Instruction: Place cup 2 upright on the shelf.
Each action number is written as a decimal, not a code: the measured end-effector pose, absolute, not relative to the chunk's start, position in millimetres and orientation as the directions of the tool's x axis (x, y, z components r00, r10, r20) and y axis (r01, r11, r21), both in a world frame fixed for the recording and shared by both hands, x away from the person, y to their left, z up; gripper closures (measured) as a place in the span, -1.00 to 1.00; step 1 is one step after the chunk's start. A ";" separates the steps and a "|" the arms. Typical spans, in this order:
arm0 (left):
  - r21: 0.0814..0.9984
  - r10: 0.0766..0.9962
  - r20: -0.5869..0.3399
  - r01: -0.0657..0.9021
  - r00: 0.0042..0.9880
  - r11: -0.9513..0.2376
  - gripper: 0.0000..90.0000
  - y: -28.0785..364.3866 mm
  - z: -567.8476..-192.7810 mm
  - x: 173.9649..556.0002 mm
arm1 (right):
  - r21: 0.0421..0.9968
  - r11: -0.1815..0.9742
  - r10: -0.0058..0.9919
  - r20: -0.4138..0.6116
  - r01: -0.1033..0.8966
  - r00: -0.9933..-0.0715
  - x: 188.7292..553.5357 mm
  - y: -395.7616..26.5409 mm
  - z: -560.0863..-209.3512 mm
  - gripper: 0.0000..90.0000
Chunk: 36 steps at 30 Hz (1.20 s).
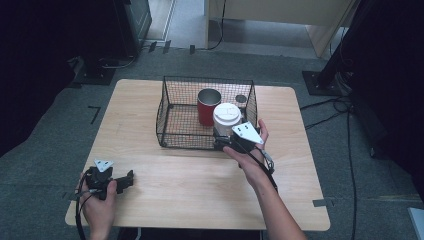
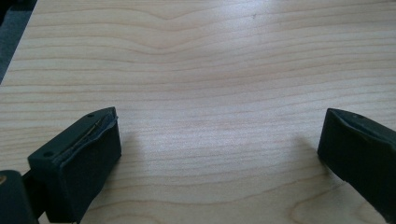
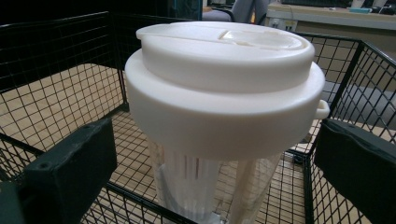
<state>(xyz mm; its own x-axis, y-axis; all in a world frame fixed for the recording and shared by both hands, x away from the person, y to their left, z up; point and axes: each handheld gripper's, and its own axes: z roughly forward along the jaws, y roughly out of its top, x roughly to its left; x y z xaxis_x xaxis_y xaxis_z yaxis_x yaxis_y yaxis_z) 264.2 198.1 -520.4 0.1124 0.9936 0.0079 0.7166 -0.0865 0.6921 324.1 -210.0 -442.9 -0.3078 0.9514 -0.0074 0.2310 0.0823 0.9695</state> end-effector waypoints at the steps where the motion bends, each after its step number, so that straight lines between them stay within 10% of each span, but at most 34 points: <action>1: 0.692 0.994 0.008 0.717 0.113 -0.087 -1.00 198.1 -520.4 264.1 | 0.970 0.084 0.951 -0.010 0.227 -0.310 323.0 -210.6 -442.6 -1.00; 36: 0.691 0.994 0.008 0.717 0.112 -0.087 -1.00 198.1 -520.3 264.1 | 0.985 0.054 0.947 0.001 0.163 -0.320 268.8 -247.3 -433.0 -1.00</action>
<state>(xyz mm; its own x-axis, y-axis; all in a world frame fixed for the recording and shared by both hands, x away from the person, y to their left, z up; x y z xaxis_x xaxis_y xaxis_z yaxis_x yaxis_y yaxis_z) 264.1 198.1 -520.3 0.1122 0.9936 0.0084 0.7174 -0.0869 0.6912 268.8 -247.3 -433.0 -0.3202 0.9474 0.0005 0.1625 0.0544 0.9852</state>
